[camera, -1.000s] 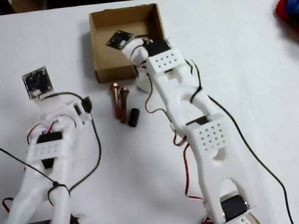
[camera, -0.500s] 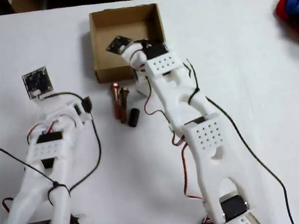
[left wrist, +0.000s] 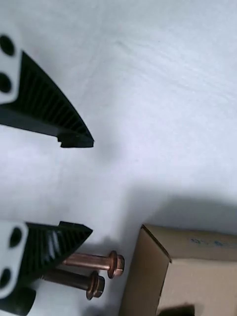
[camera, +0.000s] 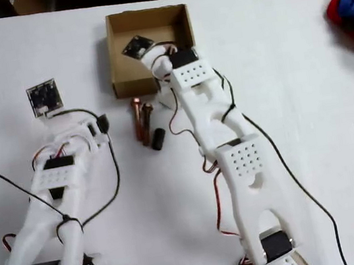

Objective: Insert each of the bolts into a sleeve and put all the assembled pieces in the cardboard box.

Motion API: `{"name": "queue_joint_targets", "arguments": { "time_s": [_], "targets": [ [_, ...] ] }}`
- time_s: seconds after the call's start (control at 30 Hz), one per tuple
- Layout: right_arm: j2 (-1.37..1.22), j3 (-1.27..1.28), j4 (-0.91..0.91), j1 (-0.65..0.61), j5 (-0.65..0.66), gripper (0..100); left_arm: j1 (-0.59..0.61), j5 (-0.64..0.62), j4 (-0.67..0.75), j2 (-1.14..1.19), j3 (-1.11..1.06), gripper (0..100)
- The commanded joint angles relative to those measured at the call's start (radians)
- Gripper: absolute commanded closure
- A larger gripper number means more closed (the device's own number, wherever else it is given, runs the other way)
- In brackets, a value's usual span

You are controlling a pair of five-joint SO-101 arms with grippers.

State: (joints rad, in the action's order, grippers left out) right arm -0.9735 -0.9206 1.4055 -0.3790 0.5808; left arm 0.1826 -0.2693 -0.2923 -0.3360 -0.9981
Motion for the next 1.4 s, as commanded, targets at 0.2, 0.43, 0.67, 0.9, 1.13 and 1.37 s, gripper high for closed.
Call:
{"name": "queue_joint_targets", "arguments": {
  "time_s": [0.2,0.43,0.67,0.9,1.13,1.37],
  "targets": [
    [-0.018,-0.041,0.004,-0.013,0.005,84.7,0.002,-0.005,0.018,-0.005,0.004,74],
    [-0.045,-0.046,0.004,-0.015,0.005,84.7,0.002,-0.005,0.018,-0.005,0.004,74],
    [-0.044,-0.080,0.088,0.015,-0.002,96.6,0.002,-0.005,0.018,-0.005,0.004,74],
    [-0.044,-0.275,0.298,0.093,-0.146,97.8,0.002,-0.005,0.018,-0.005,0.004,74],
    [0.056,-0.361,0.369,0.174,-0.315,97.8,0.002,-0.005,0.018,-0.005,0.004,74],
    [0.513,0.146,0.364,0.153,-0.450,97.8,0.002,-0.005,0.018,-0.005,0.004,74]
  ]
}}
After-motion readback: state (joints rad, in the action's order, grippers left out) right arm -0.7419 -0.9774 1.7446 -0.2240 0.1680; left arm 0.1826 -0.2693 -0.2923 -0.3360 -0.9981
